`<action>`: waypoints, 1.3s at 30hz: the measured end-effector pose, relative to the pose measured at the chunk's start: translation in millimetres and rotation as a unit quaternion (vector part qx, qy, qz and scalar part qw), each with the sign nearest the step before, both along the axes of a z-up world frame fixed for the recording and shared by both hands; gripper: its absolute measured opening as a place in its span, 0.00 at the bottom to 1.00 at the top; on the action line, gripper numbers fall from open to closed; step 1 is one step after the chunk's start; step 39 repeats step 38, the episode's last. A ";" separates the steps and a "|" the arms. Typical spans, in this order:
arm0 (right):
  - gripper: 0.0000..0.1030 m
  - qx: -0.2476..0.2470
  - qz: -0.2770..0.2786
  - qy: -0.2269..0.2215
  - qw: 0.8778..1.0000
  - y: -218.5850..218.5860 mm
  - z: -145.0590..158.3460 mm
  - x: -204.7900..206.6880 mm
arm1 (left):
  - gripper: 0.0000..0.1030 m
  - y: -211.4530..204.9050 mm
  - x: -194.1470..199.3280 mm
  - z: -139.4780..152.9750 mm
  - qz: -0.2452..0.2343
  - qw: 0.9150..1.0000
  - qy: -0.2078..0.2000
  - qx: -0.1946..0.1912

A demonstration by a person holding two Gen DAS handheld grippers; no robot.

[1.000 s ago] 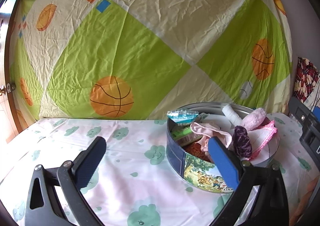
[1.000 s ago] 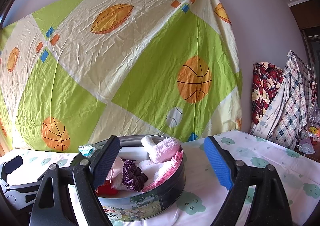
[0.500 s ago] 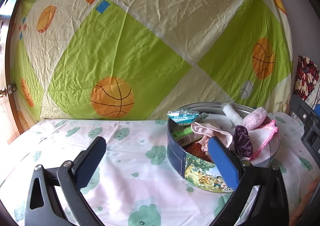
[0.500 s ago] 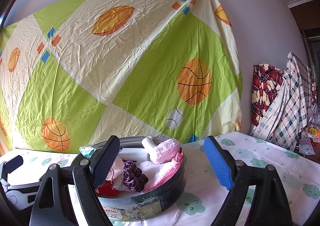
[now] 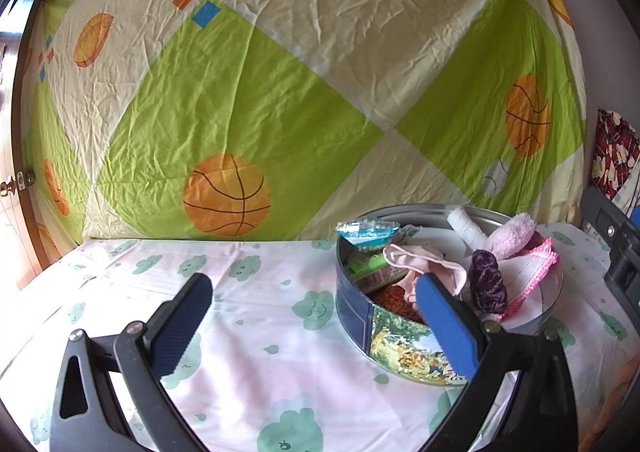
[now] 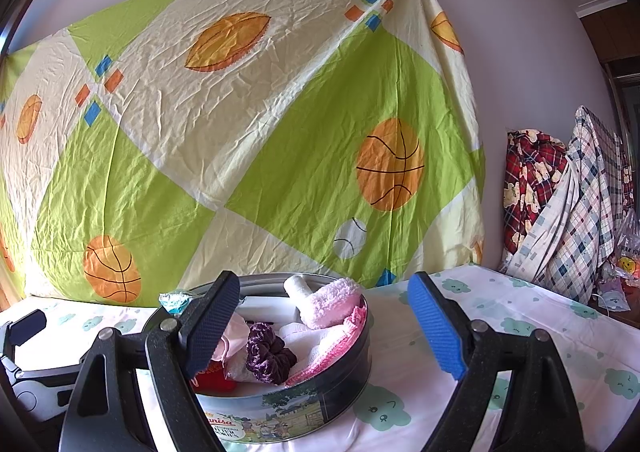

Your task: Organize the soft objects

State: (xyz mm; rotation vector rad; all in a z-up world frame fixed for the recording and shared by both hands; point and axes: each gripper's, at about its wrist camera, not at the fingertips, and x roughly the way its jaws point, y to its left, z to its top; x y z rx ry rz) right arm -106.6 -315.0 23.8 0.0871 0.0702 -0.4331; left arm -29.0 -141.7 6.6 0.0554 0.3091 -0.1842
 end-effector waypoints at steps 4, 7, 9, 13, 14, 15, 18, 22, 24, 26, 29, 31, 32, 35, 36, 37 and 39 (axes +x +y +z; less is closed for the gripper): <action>0.85 0.000 0.000 0.000 1.000 0.2 0.2 -0.3 | 1.00 -0.2 0.0 -0.2 0.001 1.000 0.000 0.001; 0.85 -0.001 0.000 0.001 1.000 0.1 0.2 -0.2 | 1.00 -0.2 0.1 -0.3 0.001 1.000 0.000 0.001; 0.85 -0.001 0.000 0.000 1.000 -0.1 0.1 -0.1 | 1.00 -0.3 0.2 -0.3 0.001 1.000 0.000 0.001; 0.85 -0.001 0.000 0.001 1.000 -0.3 -0.1 0.3 | 1.00 -0.3 0.3 -0.4 0.002 1.000 0.001 0.002; 0.85 -0.001 0.001 0.001 1.000 -0.2 0.1 -0.1 | 1.00 -0.4 0.4 -0.5 0.002 1.000 0.001 0.002; 0.85 -0.001 0.001 0.001 1.000 -0.4 0.0 0.0 | 1.00 -0.1 0.5 -0.5 0.002 1.000 0.001 0.002; 0.85 -0.002 0.001 0.000 1.000 -0.4 -0.1 0.0 | 1.00 -0.6 0.6 -0.5 0.002 1.000 0.001 0.003; 0.85 -0.002 0.001 0.001 1.000 -0.1 0.2 0.3 | 1.00 -1.4 0.8 -0.6 0.002 1.000 0.002 0.003; 0.85 -0.003 0.001 0.001 1.000 -0.2 0.0 0.3 | 1.00 -0.8 1.9 -1.3 0.003 1.000 0.004 0.004; 0.85 -0.003 0.001 0.001 1.000 0.3 0.2 0.4 | 1.00 -0.2 3.0 -2.2 0.002 1.000 0.008 0.003; 0.85 -0.005 0.002 0.001 1.000 0.0 1.1 1.5 | 1.00 0.7 3.0 -2.8 -0.006 1.000 0.008 0.000; 0.85 -0.006 0.003 0.002 1.000 0.3 1.7 1.6 | 1.00 0.2 1.5 -2.8 -0.008 1.000 0.004 0.001; 0.85 -0.006 0.003 0.002 1.000 0.3 1.5 1.6 | 1.00 -0.3 0.7 -2.8 -0.009 1.000 0.002 0.003; 0.85 -0.006 0.003 0.002 1.000 0.7 1.9 1.6 | 1.00 -2.0 0.7 -2.2 -0.006 1.000 0.002 0.005; 0.85 -0.006 0.003 0.002 1.000 0.7 1.9 1.7 | 1.00 -1.7 1.1 -2.2 -0.004 1.000 0.003 0.005; 0.85 -0.006 0.003 0.003 1.000 0.0 2.1 2.0 | 1.00 -1.3 1.9 -2.3 -0.001 1.000 0.005 0.006; 0.85 -0.006 0.003 0.003 1.000 0.4 1.9 1.8 | 1.00 -1.2 2.9 -2.3 0.001 1.000 0.007 0.006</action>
